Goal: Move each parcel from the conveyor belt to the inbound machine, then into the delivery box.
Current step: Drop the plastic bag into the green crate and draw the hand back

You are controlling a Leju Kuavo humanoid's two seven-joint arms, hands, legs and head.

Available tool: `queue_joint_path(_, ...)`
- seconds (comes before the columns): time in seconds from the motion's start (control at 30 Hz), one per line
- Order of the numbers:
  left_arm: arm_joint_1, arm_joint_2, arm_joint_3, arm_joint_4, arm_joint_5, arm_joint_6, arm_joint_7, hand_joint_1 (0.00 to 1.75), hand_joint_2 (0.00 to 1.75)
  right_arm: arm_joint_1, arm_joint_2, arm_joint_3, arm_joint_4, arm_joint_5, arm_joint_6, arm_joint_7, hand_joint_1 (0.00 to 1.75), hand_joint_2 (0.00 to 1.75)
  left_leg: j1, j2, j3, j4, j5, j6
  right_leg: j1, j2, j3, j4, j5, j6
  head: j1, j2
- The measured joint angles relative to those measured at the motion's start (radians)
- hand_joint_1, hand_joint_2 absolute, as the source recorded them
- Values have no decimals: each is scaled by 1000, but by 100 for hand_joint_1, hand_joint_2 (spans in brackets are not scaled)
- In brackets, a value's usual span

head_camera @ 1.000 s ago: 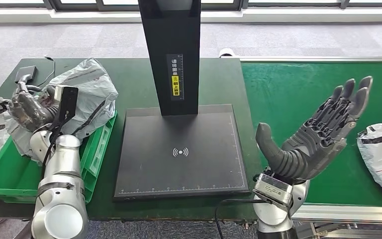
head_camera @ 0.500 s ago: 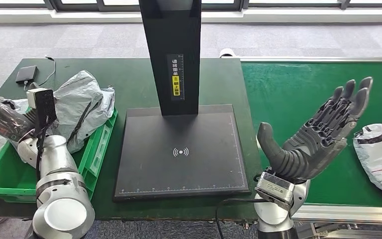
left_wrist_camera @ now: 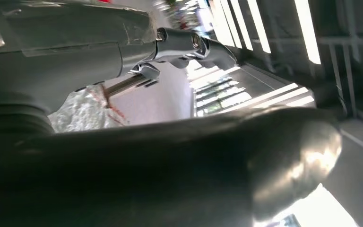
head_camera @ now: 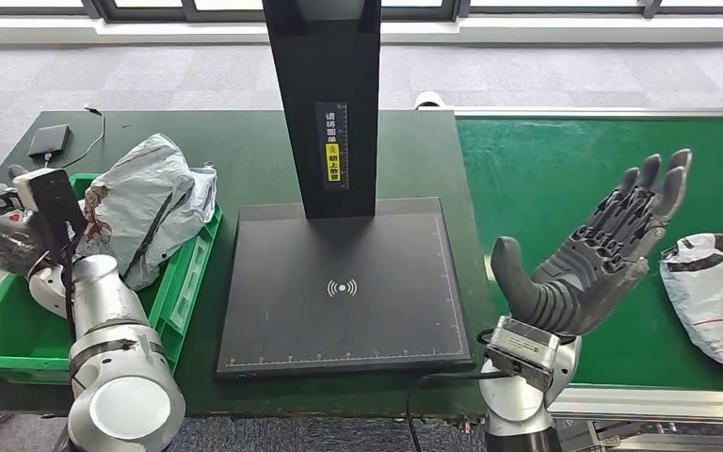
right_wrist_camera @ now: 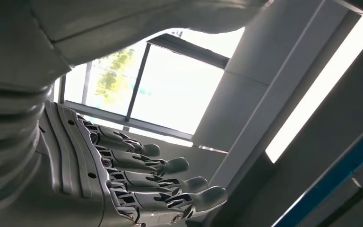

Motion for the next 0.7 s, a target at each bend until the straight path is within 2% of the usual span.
queue_joint_path(0.1, 97, -12, -156, -111, 286, -19, -1, 0, 0, 5, 0, -14, 41, -2, 0, 1, 0, 0, 0, -1, 0, 0, -1, -1, 0, 0, 0, 0, 0, 0, 0, 0)
queue_joint_path(0.17, 155, -17, -262, -172, 391, -57, -1, 0, 0, 6, 0, -23, 65, 3, 0, 1, 0, 0, 0, -5, -1, 0, -1, 0, 0, -4, 1, 0, -1, 0, 0, 0)
queue_joint_path(0.3, 268, -36, -456, -300, 512, -133, -1, 0, 0, 7, 0, -44, 96, 43, 0, 4, 0, 0, 0, -5, -1, 0, -1, 0, 0, -5, 1, 0, -2, 1, 0, 0)
queue_joint_path(0.43, 379, -56, -620, -437, 590, -161, -1, 0, 0, 12, 0, -62, 108, 57, 0, 12, 0, 0, -1, -5, -1, 0, -2, 1, 0, -4, 0, -1, -2, 1, 0, 0)
queue_joint_path(0.53, 421, -60, -701, -508, 607, -162, -1, 0, 0, 13, 0, -68, 114, 53, 0, 14, 0, 0, 0, -5, -1, 0, -2, 1, 0, -5, 0, -1, -2, 1, 0, 0)
queue_joint_path(0.7, 434, -59, -758, -568, 610, -162, 0, 0, 0, 13, 0, -74, 121, 53, 0, 14, 0, 0, 0, -5, -1, 0, -2, 1, 0, -5, 0, -1, -2, 1, 0, 0)
